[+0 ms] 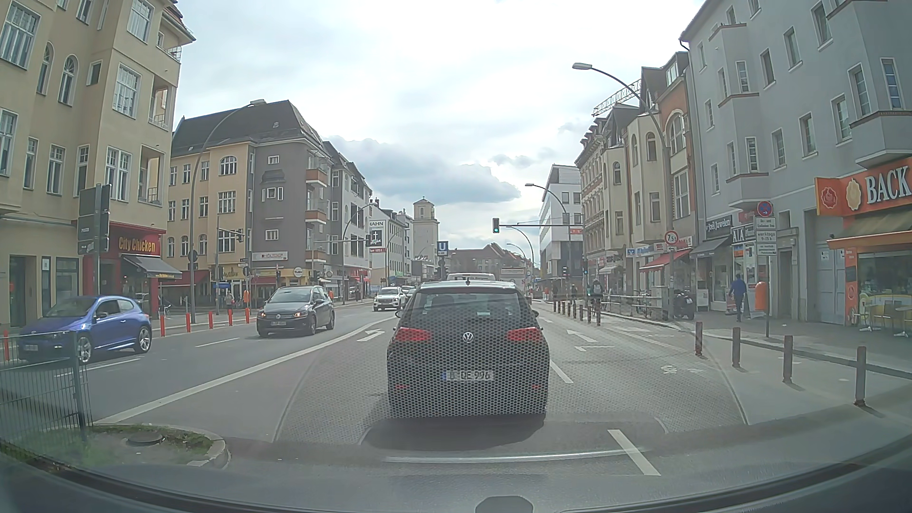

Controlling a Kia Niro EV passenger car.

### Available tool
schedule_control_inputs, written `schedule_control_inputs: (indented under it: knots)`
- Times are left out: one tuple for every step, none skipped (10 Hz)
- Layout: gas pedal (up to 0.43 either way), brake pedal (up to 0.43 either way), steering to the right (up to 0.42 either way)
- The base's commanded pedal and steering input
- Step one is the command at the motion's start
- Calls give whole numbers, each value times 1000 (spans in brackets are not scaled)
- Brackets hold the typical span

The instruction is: Follow the waypoints while adhering to traffic rules and regulations

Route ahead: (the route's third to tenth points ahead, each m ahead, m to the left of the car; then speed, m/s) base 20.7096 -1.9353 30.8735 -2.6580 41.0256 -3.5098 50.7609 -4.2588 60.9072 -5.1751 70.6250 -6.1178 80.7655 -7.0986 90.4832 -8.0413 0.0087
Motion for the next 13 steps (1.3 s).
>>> schedule_control_inputs:
  knots:
    - [0, 0, 28]
    - [0, 0, 28]
    - [138, 0, 28]
    - [220, 0, 29]
    - [240, 0, 29]
    - [331, 0, 28]
    - [370, 0, 29]
    - [370, 0, 29]
    - [370, 0, 29]
    - [370, 0, 35]
    - [370, 0, 41]
    - [370, 0, 41]
    - [370, 0, 41]
